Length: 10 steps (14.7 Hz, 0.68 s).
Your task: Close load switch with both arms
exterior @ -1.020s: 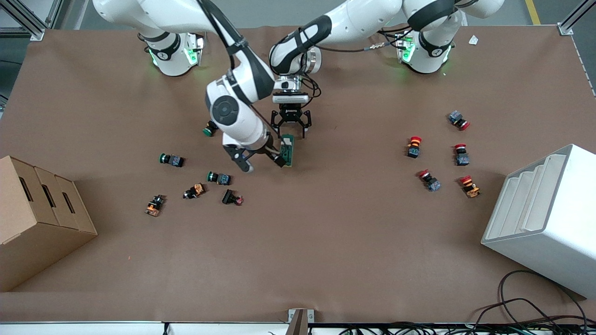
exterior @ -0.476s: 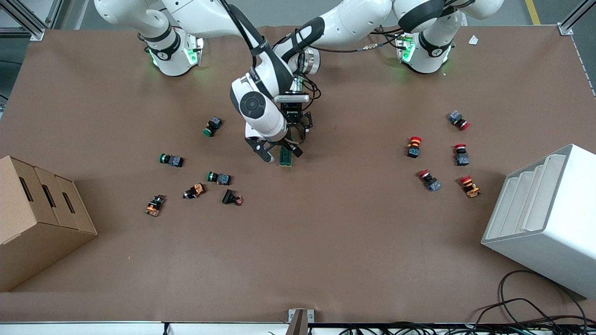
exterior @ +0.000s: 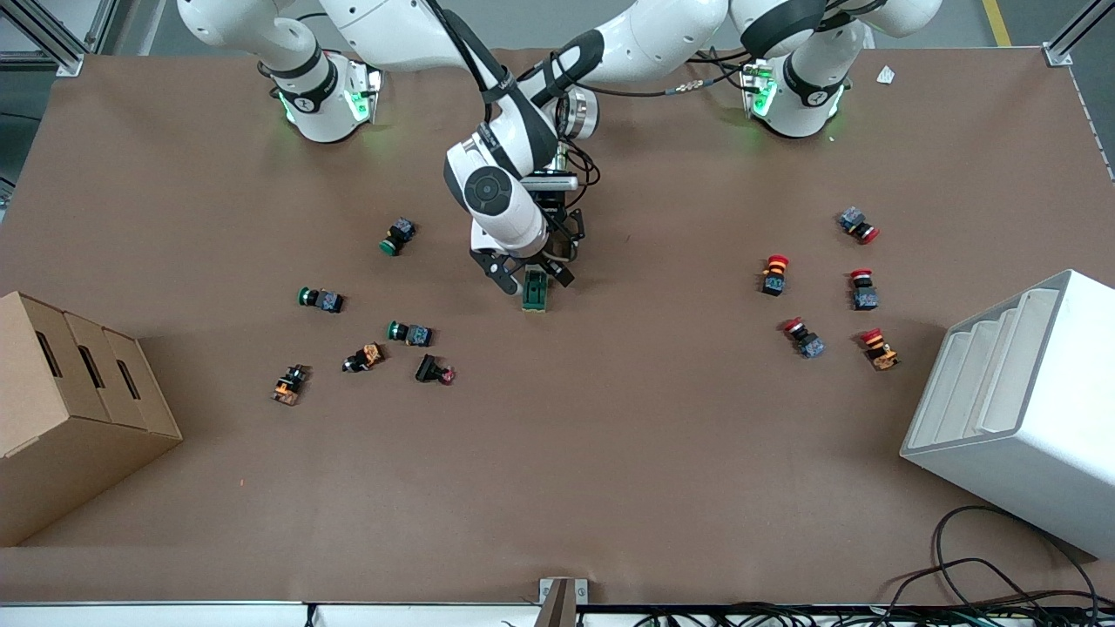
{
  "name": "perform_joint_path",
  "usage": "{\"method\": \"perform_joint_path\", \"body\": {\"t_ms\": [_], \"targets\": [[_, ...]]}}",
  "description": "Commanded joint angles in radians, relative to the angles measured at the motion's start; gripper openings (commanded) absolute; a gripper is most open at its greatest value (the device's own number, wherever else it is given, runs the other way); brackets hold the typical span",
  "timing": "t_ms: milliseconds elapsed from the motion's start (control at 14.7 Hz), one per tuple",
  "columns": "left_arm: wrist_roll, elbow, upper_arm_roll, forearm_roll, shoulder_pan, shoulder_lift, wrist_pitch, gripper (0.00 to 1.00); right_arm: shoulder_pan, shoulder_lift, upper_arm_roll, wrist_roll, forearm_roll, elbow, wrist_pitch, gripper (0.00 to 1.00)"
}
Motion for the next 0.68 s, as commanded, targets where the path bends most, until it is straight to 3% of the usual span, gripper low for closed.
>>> {"method": "perform_joint_path", "body": {"t_ms": [0,408,612], "targets": [[-0.030,0.063,0.009,0.030,-0.026,0.064,0.042,1.00,-0.001,0.010,-0.010,0.003,0.022,0.006,0.031,1.00],[-0.027,0.118,0.009,0.029,-0.045,0.100,0.042,1.00,-0.055,0.010,-0.013,-0.005,0.022,0.061,0.016,1.00],[-0.027,0.117,0.009,0.029,-0.045,0.103,0.042,1.00,-0.090,0.009,-0.014,-0.007,0.016,0.113,-0.059,1.00]]}}
